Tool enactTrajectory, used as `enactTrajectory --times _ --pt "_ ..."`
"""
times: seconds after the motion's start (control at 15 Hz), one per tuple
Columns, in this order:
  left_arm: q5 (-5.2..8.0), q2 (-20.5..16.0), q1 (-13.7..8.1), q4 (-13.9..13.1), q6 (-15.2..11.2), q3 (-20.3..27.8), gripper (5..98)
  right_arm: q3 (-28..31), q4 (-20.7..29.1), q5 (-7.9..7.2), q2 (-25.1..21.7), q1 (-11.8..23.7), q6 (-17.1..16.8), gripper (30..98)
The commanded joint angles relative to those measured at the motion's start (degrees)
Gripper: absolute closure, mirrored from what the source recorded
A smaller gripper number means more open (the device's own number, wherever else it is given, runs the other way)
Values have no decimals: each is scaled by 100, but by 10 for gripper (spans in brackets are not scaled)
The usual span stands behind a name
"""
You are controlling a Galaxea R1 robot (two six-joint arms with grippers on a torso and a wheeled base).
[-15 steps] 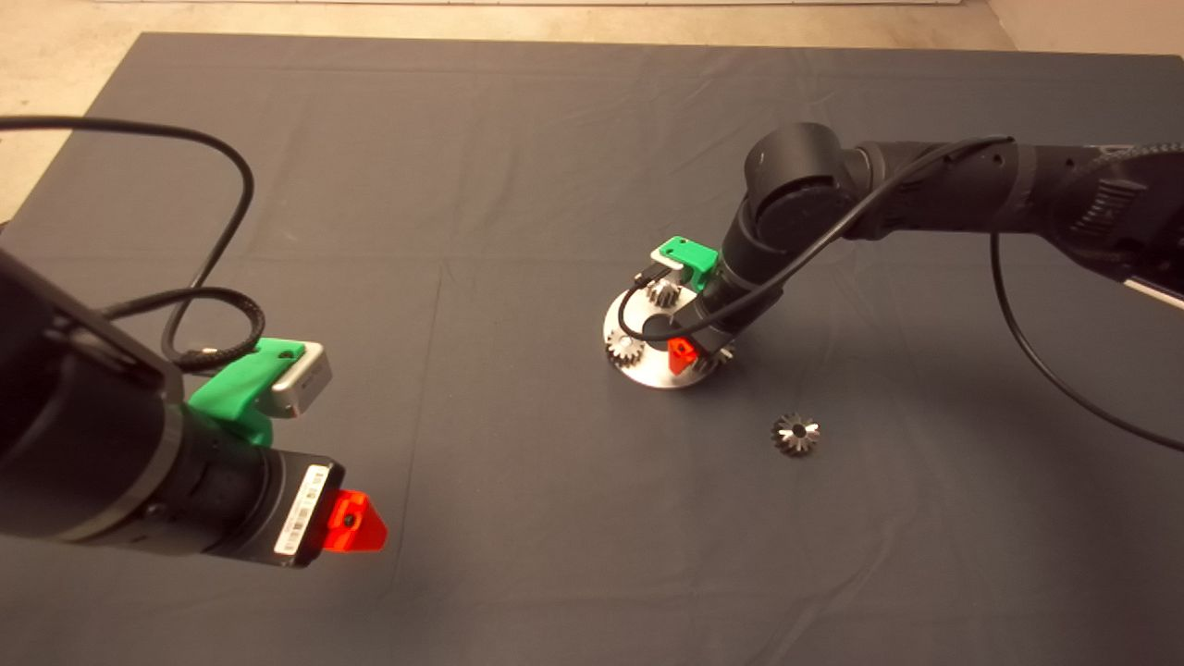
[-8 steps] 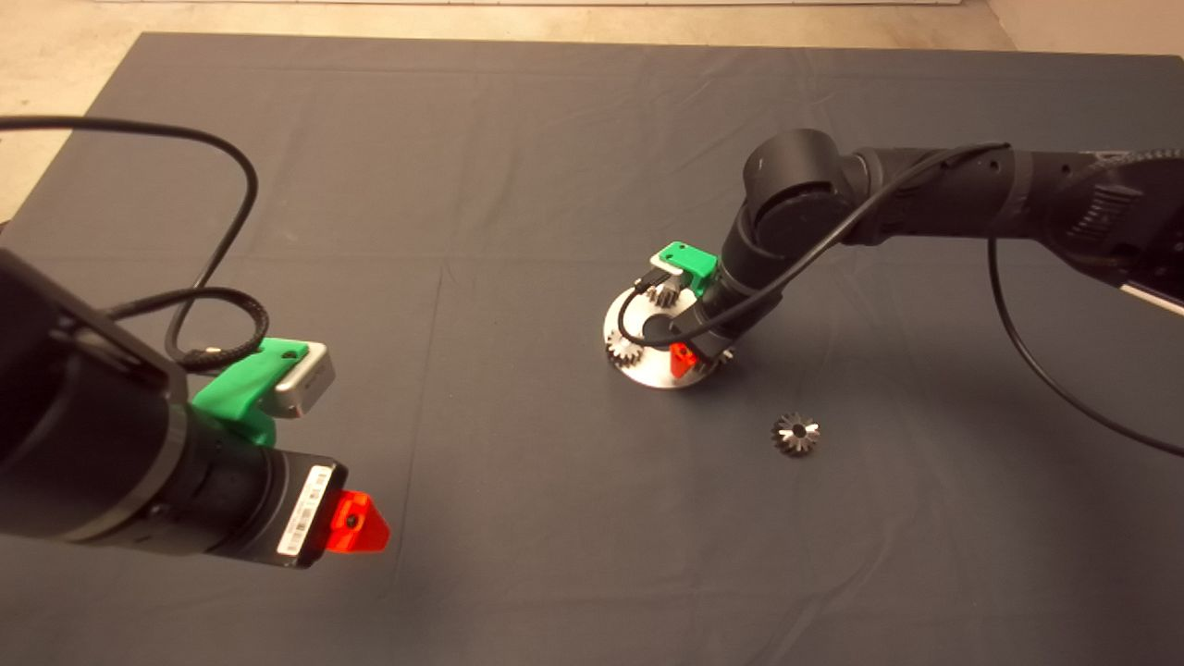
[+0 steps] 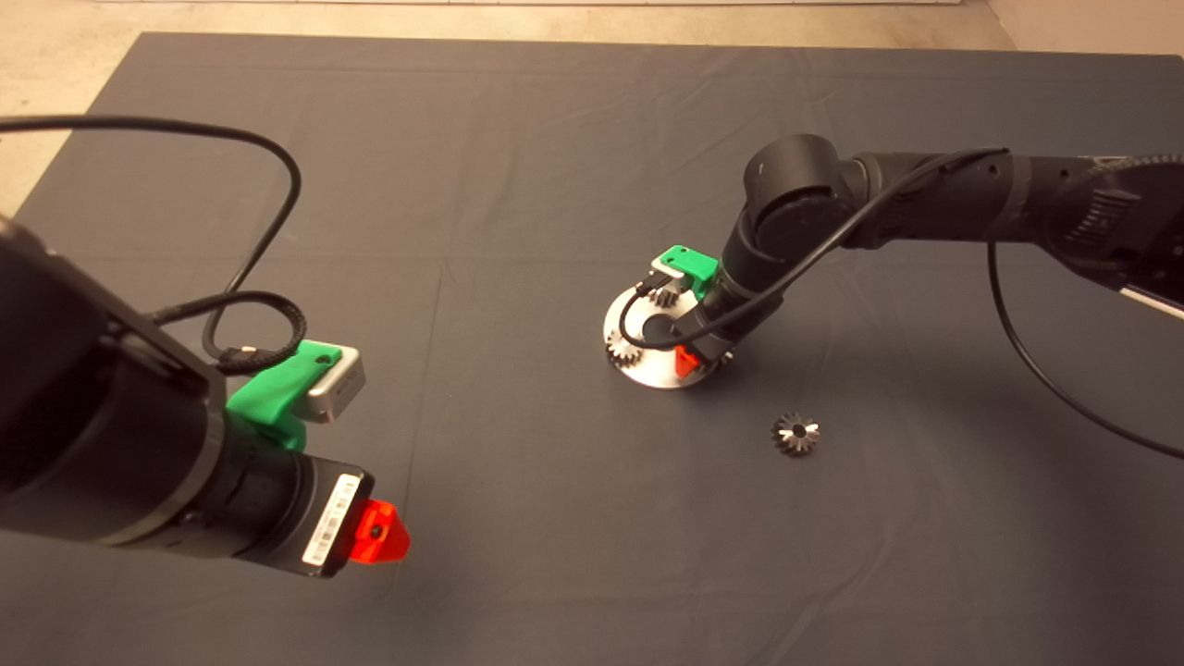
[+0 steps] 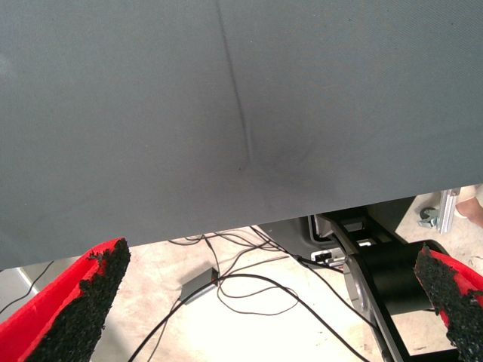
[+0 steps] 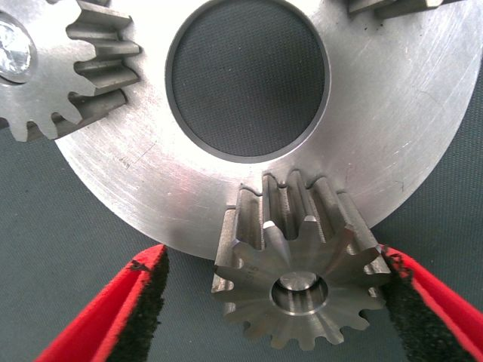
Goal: Remove an incorrectly installed larger gear and replace it with the correct smaller gear
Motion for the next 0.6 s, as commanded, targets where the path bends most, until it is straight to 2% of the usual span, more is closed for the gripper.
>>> enactTrajectory --times 0.0,0.27,0.4,0.53 --pt "755 55 -49 -79 -7 33 58 43 -163 -12 -24 109 -40 573" --pt "755 55 -49 -70 -7 33 58 8 -163 -12 -27 100 -57 580" --pt "755 50 -49 -79 -7 42 58 8 -163 -12 -64 91 -57 633" --pt "755 46 -49 -79 -7 42 58 8 -163 -3 -121 92 -57 633"
